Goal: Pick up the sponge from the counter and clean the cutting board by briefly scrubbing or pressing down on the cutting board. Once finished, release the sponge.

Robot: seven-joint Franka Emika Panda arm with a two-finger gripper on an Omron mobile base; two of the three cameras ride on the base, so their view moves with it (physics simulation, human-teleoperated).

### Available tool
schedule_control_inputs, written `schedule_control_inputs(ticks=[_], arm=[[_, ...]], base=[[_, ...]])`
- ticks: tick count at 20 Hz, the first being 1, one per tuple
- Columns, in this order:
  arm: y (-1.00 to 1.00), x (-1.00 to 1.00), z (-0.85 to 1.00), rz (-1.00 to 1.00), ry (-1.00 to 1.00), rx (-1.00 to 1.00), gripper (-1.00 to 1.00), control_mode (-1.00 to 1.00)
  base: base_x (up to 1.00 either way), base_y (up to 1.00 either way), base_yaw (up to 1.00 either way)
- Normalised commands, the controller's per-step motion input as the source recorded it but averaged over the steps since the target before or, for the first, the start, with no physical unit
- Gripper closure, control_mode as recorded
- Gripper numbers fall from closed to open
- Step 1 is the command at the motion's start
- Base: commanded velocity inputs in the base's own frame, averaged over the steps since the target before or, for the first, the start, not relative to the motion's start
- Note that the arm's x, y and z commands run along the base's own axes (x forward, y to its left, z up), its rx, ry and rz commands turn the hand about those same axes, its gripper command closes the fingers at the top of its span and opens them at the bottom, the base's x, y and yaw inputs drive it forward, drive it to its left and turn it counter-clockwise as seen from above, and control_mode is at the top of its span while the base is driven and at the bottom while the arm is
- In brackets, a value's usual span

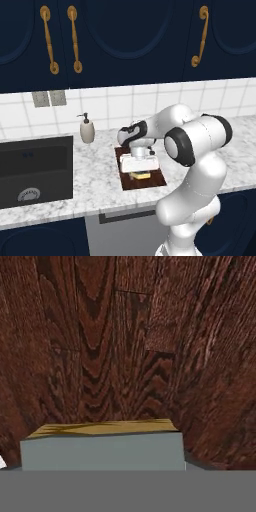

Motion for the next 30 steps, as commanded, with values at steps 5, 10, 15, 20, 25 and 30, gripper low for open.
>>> schedule_control_inputs(ticks=[5,10,15,20,25,30], arm=[[-0.59,-0.30,-0.14,-0.03,-0.01,0.00,1.00,-1.00],[-0.53,-0.28,-0.19,-0.02,-0.02,0.00,1.00,-1.00],[-0.60,0.00,-0.11,-0.02,0.00,0.00,1.00,-1.00],[-0.23,0.00,-0.02,-0.01,0.02,0.00,1.00,-1.00],[0.00,-0.03,-0.19,-0.03,0.02,0.00,1.00,-1.00],[0.07,0.05,-0.02,-0.06,0.00,-0.04,1.00,-1.00]], base=[[0.00,0.00,0.00],[0.00,0.00,0.00],[0.00,0.00,0.00],[0.00,0.00,0.00],[0.00,0.00,0.00],[0.00,0.00,0.00]])
